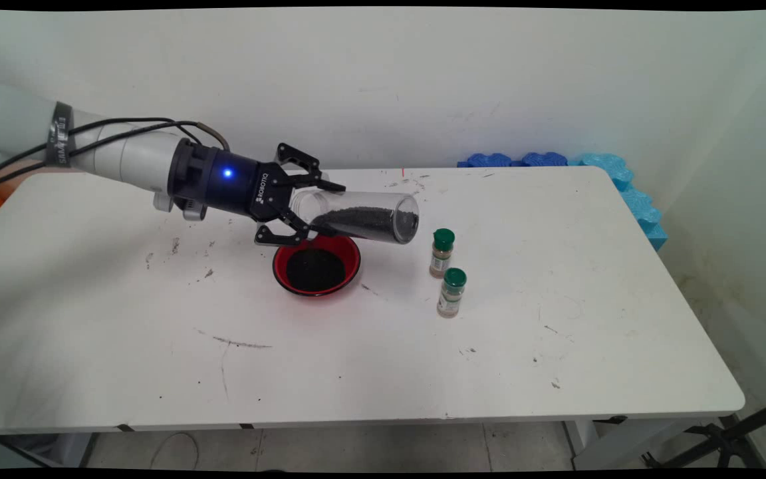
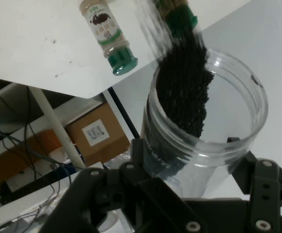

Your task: Pour the black seasoning powder in the red bowl

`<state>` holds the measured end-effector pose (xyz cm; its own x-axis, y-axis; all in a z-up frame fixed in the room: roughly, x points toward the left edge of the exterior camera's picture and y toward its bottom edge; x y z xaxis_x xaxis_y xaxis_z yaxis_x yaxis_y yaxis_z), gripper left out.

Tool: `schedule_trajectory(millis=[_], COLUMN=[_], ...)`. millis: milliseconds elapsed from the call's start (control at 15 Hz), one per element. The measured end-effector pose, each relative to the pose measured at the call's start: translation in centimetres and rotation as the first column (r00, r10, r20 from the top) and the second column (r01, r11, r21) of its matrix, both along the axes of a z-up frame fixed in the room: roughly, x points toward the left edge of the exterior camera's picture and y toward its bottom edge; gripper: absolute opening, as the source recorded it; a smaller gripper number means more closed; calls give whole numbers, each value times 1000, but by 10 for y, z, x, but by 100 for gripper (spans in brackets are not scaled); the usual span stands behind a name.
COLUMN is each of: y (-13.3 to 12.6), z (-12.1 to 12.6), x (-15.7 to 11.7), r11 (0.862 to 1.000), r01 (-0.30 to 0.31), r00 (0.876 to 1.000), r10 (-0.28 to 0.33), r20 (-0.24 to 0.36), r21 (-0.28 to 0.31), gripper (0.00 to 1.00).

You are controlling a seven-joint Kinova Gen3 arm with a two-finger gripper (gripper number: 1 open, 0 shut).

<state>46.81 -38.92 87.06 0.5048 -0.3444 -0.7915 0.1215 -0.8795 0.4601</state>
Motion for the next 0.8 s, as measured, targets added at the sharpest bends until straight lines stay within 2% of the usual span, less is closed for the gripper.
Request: schedule_trajectory(millis=[800], y=[-3], z=[-3], x=[-1], r11=[999], r01=[-39], r00=[998], r10=[41], r20=[-49], r21=[35], gripper=[0])
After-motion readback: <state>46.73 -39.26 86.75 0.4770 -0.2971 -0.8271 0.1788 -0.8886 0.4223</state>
